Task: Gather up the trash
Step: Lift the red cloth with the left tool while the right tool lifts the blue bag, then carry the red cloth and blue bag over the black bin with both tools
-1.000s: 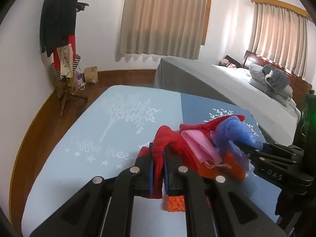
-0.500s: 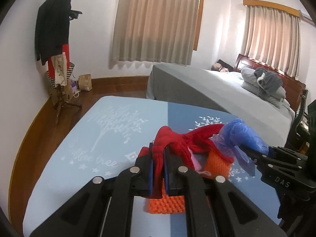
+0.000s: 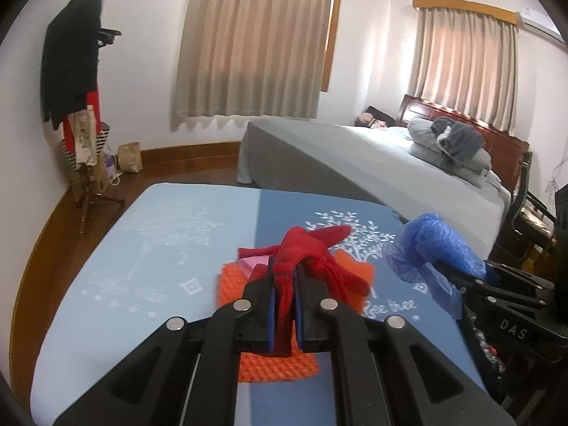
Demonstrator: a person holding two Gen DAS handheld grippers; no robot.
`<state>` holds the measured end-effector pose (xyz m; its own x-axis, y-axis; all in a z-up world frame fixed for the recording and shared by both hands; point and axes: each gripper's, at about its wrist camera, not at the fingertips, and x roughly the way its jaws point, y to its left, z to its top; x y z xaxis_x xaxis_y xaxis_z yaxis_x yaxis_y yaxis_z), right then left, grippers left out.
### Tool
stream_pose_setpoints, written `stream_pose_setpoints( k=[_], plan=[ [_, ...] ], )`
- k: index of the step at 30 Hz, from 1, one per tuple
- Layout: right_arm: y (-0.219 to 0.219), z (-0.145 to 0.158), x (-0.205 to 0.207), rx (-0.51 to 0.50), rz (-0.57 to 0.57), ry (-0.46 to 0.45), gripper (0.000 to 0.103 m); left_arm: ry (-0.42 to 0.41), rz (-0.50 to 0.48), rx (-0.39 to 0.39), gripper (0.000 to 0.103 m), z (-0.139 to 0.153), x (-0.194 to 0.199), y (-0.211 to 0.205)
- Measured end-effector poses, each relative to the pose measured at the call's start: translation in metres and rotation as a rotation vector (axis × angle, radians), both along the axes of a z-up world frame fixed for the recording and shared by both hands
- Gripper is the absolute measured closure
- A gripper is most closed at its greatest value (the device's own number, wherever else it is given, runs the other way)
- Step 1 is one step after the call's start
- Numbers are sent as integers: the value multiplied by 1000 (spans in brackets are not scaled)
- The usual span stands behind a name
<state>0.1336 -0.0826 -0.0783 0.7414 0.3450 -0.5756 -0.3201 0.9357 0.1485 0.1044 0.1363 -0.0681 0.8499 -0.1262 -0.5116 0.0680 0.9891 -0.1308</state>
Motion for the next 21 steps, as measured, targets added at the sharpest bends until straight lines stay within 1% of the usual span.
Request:
stream_pose_setpoints(
  k=[21],
  plan=[
    [-101,13,-35,-18,-186,-41,67,-18,-200,2,95,14,-1,-98]
  ],
)
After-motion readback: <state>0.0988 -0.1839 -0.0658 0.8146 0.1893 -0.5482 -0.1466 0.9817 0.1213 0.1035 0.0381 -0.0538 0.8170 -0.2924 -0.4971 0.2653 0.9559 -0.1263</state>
